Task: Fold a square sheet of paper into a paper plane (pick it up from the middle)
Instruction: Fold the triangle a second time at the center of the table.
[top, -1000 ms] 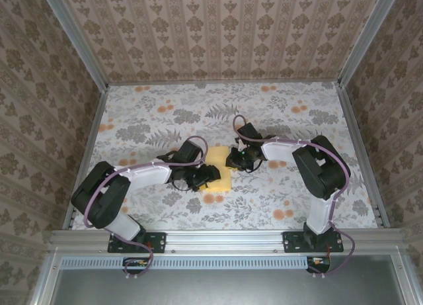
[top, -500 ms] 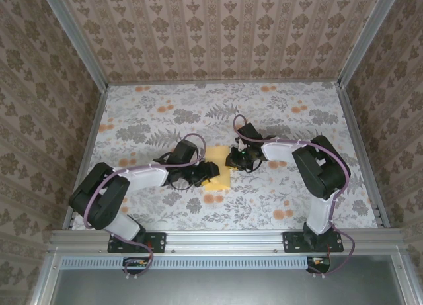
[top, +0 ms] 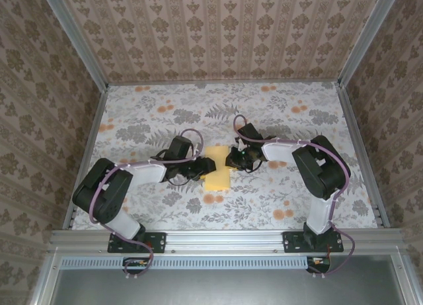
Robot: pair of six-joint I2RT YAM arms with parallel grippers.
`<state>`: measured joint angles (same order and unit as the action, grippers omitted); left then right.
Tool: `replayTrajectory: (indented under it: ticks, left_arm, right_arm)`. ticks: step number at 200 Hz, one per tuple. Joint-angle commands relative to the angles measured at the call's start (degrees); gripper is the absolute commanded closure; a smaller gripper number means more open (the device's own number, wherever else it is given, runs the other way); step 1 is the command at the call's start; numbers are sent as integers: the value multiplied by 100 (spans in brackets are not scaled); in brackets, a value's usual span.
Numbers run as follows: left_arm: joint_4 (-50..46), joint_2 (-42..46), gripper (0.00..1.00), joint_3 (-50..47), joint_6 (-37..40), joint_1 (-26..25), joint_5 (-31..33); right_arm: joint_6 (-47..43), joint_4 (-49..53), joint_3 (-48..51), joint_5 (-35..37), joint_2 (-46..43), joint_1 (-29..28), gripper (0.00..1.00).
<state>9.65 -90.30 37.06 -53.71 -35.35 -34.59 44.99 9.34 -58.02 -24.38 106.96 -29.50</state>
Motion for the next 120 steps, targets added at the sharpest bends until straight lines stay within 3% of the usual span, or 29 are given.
replayTrajectory:
  ticks: [1,61,120]
  left_arm:
    - [-19,-139,61,131,208,11,-189]
    - [-364,-225,80,-24,124,2,39]
    - [-478,-256,84,-32,157,-20,92]
  right_arm:
    - [-65,200,38,33,-97,-4,83]
    - [-272,-212,281,-367,-804,-143,86]
    - [-27,-481,945,-574,-907,-442,91]
